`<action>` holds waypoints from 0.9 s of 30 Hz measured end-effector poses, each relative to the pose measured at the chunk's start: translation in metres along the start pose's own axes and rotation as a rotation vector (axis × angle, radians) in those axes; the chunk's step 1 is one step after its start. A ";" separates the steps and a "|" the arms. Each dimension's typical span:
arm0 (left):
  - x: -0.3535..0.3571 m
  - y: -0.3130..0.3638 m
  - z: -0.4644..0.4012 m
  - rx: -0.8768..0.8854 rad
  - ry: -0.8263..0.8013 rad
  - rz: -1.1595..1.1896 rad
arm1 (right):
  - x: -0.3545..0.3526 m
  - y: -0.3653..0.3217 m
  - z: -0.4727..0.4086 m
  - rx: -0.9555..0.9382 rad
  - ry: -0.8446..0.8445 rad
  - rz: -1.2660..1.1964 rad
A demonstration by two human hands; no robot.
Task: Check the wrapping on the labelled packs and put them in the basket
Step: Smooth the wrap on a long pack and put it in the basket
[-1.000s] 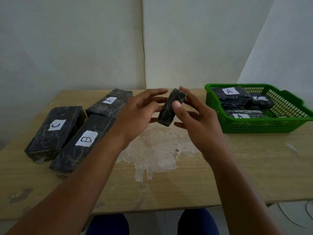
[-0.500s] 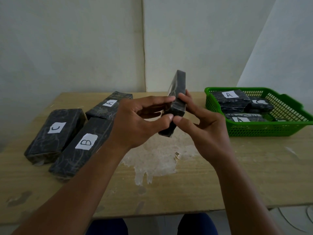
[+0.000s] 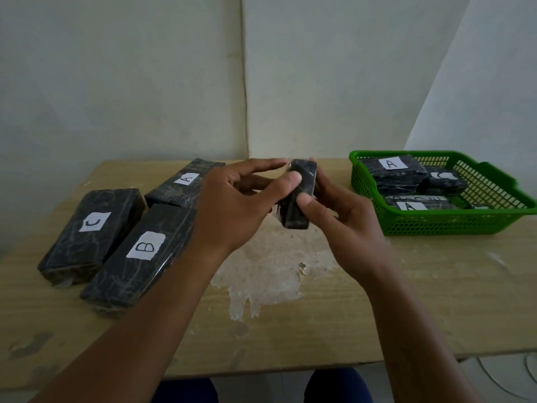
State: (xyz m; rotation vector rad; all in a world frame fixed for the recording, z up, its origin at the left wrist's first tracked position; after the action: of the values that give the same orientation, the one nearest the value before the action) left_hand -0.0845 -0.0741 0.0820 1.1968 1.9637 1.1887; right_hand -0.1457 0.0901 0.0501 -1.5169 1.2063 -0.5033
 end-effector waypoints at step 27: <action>0.015 -0.019 -0.001 -0.443 -0.042 0.094 | 0.004 0.008 -0.009 0.230 -0.024 0.143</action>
State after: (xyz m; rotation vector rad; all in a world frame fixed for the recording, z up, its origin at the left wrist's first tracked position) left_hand -0.0992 -0.0653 0.0657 1.0748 1.5161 1.5323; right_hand -0.1552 0.0835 0.0447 -1.2299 1.1854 -0.5085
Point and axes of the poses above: each hand's wrist, its own z-axis away from the middle knuckle, its own x-axis out of the palm, y = z × x, the point moved 8 cm from there along -z, towards the middle knuckle, and after that the axes turned 9 degrees about z, right-handed, at the moved point
